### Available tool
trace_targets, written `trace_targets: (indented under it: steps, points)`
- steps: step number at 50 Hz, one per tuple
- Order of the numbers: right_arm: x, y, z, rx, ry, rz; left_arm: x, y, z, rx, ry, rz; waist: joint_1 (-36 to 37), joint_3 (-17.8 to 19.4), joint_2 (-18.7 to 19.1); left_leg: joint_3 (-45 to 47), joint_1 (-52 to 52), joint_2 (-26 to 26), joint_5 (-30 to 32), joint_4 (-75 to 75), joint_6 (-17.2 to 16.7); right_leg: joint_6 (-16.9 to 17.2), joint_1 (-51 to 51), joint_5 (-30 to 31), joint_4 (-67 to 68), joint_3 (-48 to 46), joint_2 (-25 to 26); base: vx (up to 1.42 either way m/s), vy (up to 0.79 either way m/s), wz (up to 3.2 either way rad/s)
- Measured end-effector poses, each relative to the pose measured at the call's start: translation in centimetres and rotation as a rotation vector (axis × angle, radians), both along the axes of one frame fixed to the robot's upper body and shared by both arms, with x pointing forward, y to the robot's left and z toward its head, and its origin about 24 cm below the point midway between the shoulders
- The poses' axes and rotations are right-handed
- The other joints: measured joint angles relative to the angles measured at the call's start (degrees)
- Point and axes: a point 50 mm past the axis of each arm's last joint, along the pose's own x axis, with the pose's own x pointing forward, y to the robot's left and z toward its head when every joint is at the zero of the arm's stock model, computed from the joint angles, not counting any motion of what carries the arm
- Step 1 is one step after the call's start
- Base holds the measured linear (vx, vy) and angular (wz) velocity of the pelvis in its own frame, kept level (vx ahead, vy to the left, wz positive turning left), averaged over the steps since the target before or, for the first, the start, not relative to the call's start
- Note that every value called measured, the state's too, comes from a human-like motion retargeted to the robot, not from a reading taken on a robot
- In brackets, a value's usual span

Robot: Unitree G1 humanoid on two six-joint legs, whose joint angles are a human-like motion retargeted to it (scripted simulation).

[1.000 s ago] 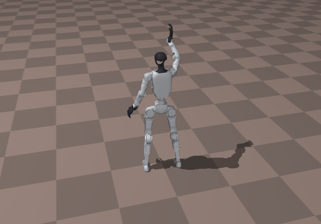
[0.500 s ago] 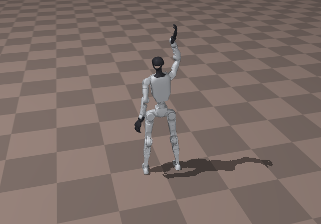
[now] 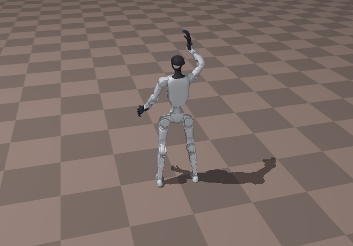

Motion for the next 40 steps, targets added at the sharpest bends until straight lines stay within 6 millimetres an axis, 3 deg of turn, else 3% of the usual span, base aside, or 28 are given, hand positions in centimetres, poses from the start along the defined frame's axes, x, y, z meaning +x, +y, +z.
trace_targets:
  steps: [2, 4, 7, 9, 12, 14, 18, 23, 29, 32, 35, 40]
  points:
    - [3.4, 0.5, -5.7, -0.096, 0.189, 0.036, 5.0, -0.8, 3.0, 0.058, -0.123, -0.198, -0.4, -0.1, 0.1, -0.3, 0.3, -0.1, -0.1, 0.2, 0.3, -0.2, 0.4, -0.2, 0.2, -0.1, -0.1, 0.00, 0.00, 0.00]
    - [6.0, 0.2, -12.1, -0.138, 0.395, 0.079, 8.8, -1.8, 6.3, 0.109, -0.242, -0.350, -0.8, -0.3, -0.2, -0.4, 0.2, -0.2, -0.5, 0.9, 0.8, -0.4, 0.4, -0.7, 0.9, -0.3, -0.2, 0.00, 0.00, 0.00]
    - [8.6, -1.3, -22.0, -0.083, 0.710, 0.104, 12.8, -3.4, 10.7, 0.145, -0.413, -0.473, -1.1, 0.2, -0.3, -0.7, 0.8, -0.4, -0.2, 0.7, 1.1, -0.8, 1.0, -0.7, 0.8, -0.2, -0.3, 0.00, 0.00, 0.00]
    - [9.4, -2.7, -29.2, 0.013, 0.926, 0.073, 14.2, -4.3, 12.7, 0.134, -0.502, -0.500, -1.1, 0.6, -0.2, -0.7, 0.9, -0.4, -0.2, 0.8, 1.3, -1.0, 1.1, -0.8, 1.0, -0.2, -0.3, 0.00, 0.00, 0.00]
    - [8.5, -4.8, -40.0, 0.180, 1.259, -0.029, 15.1, -5.5, 13.9, 0.089, -0.581, -0.491, -0.9, 1.5, 0.2, -0.7, 0.8, -0.6, -0.1, 0.9, 1.6, -1.2, 0.9, -0.8, 1.3, -0.2, -0.4, 0.00, 0.00, 0.00]
    - [6.7, -5.8, -46.4, 0.252, 1.467, -0.118, 14.9, -5.9, 13.4, 0.056, -0.584, -0.467, -1.1, 2.0, 0.7, -0.7, 0.5, -0.7, 0.0, 1.0, 1.7, -1.3, 0.6, -0.8, 1.4, -0.2, -0.6, 0.00, 0.00, 0.00]
    - [1.7, -7.2, -55.6, 0.299, 1.794, -0.317, 13.1, -6.0, 10.2, 0.008, -0.493, -0.417, -1.9, 3.1, 1.6, -0.6, 0.0, -1.0, 0.2, 0.9, 1.9, -1.3, -0.2, -0.6, 1.5, 0.0, -0.9, 0.00, 0.00, 0.00]
    - [-4.8, -8.1, -62.4, 0.313, 2.129, -0.489, 7.7, -5.5, 3.5, -0.059, -0.225, -0.330, -3.6, 4.3, 2.4, -0.1, -0.7, -1.3, 0.4, 0.7, 2.1, -1.6, -1.2, -0.5, 1.5, 0.5, -1.1, 0.00, 0.00, 0.00]
    - [-11.4, -8.6, -66.4, 0.350, 2.469, -0.537, -1.5, -5.8, -3.5, -0.174, 0.157, -0.138, -4.1, 5.3, 2.7, 0.7, -1.3, -1.3, 0.5, 0.4, 2.4, -2.1, -2.5, -0.3, 1.6, 1.4, -1.0, 0.00, 0.00, 0.00]
    - [-13.9, -8.7, -67.1, 0.437, 2.536, -0.557, -5.2, -6.1, -5.0, -0.237, 0.251, -0.005, -3.7, 5.9, 2.5, 1.0, -1.4, -1.2, 0.6, 0.3, 2.3, -2.2, -2.8, -0.2, 1.6, 1.7, -0.9, 0.00, 0.00, 0.00]
    - [-15.5, -8.6, -67.5, 0.583, 2.546, -0.563, -7.6, -6.3, -5.6, -0.295, 0.259, 0.123, -3.2, 6.7, 2.2, 1.0, -1.5, -1.2, 0.6, 0.3, 2.3, -2.2, -2.9, -0.2, 1.6, 1.8, -0.8, 0.00, 0.00, 0.00]
    - [-16.6, -8.0, -67.9, 0.724, 2.557, -0.551, -9.4, -6.5, -6.0, -0.375, 0.252, 0.197, -2.3, 7.7, 1.5, 0.8, -1.4, -1.1, 0.9, -0.1, 2.2, -2.2, -2.8, -0.1, 1.5, 1.5, -0.8, 0.00, 0.00, 0.00]
